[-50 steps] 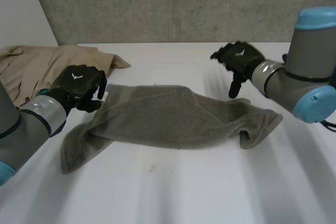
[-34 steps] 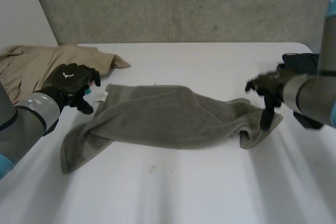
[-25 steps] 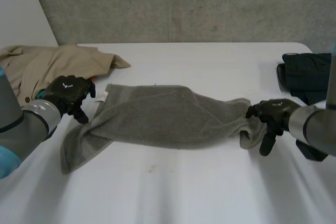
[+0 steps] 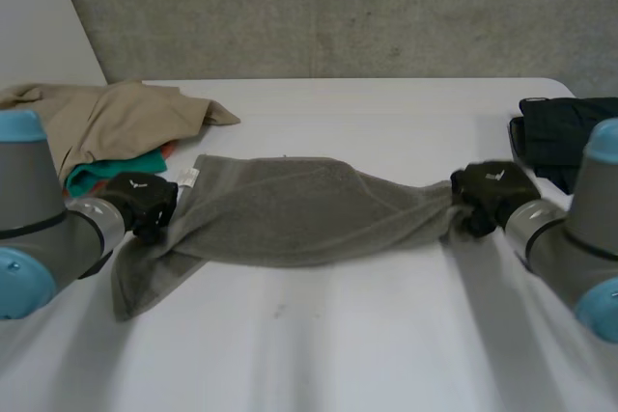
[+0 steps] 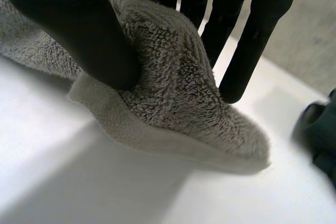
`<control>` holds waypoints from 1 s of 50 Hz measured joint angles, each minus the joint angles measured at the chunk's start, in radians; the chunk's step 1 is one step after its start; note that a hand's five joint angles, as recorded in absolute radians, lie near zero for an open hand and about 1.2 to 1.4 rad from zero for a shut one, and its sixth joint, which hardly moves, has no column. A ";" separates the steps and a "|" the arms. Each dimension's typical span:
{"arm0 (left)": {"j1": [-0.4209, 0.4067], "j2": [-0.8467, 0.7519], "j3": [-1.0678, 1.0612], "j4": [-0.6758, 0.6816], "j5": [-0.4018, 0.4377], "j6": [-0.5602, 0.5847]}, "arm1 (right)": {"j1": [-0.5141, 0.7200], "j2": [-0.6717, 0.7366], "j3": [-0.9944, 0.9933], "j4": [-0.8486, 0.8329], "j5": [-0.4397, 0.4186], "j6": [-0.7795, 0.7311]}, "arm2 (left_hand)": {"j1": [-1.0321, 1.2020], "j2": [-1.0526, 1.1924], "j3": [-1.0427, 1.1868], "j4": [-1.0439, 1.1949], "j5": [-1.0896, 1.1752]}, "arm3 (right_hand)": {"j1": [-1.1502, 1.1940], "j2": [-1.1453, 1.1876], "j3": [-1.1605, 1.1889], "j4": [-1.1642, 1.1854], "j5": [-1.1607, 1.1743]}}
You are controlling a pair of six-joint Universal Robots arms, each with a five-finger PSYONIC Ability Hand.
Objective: Fold the laundry.
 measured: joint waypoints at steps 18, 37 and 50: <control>-0.015 0.431 0.006 -0.170 0.123 -0.252 | -0.151 -0.114 -0.366 0.437 -0.160 -0.211 | 0.000 0.000 0.000 0.001 0.000 | 0.000 0.000 0.000 0.000 0.000; -0.150 -0.270 0.560 -0.150 -0.089 -0.245 | -0.021 0.517 -0.909 0.213 0.065 -0.206 | -0.492 -0.479 -0.448 -0.459 -0.425 | -0.840 -0.914 -0.910 -0.915 -0.887; -0.116 -0.090 0.395 -0.096 -0.131 -0.199 | -0.036 0.234 -0.531 0.013 0.062 -0.235 | -0.798 -0.851 -0.839 -0.854 -0.820 | -0.862 -0.959 -0.962 -0.976 -0.920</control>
